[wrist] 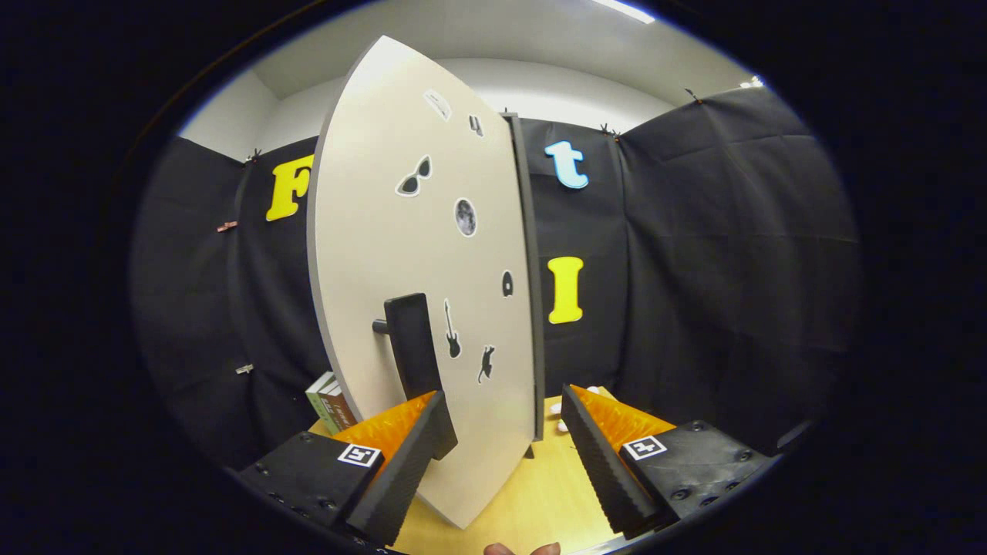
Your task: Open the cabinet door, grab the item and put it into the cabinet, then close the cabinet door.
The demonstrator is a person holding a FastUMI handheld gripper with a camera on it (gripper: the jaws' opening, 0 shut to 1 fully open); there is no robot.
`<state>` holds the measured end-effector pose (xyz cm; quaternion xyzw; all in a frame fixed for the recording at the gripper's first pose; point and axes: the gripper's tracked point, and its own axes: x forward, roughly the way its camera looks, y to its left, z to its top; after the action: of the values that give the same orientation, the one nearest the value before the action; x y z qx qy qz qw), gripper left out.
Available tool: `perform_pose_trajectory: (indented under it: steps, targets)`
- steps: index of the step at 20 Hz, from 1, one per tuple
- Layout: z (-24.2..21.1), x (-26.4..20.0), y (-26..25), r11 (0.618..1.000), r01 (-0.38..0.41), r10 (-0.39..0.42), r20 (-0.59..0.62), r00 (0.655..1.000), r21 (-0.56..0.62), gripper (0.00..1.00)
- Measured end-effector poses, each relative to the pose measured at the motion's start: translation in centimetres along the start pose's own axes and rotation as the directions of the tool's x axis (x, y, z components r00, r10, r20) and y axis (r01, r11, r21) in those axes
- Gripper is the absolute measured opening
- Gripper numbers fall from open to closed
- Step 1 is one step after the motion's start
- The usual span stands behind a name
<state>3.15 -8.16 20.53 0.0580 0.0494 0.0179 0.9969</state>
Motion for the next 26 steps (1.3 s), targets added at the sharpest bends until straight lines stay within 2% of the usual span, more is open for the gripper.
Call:
perform_pose_trajectory:
  steps: [5,8,14,26]
  targets:
    - [-1.8,4.7,7.3,0.993,-0.121,0.121,-0.040,0.992,0.008,0.98]
    - [-1.5,6.3,9.7,0.991,-0.137,0.137,-0.023,0.990,-0.006,0.98]
    - [-0.6,8.0,10.4,0.994,-0.106,0.107,0.011,0.994,-0.038,0.98]
    - [0.5,7.6,8.8,0.994,-0.039,0.047,0.075,0.996,-0.103,0.98]
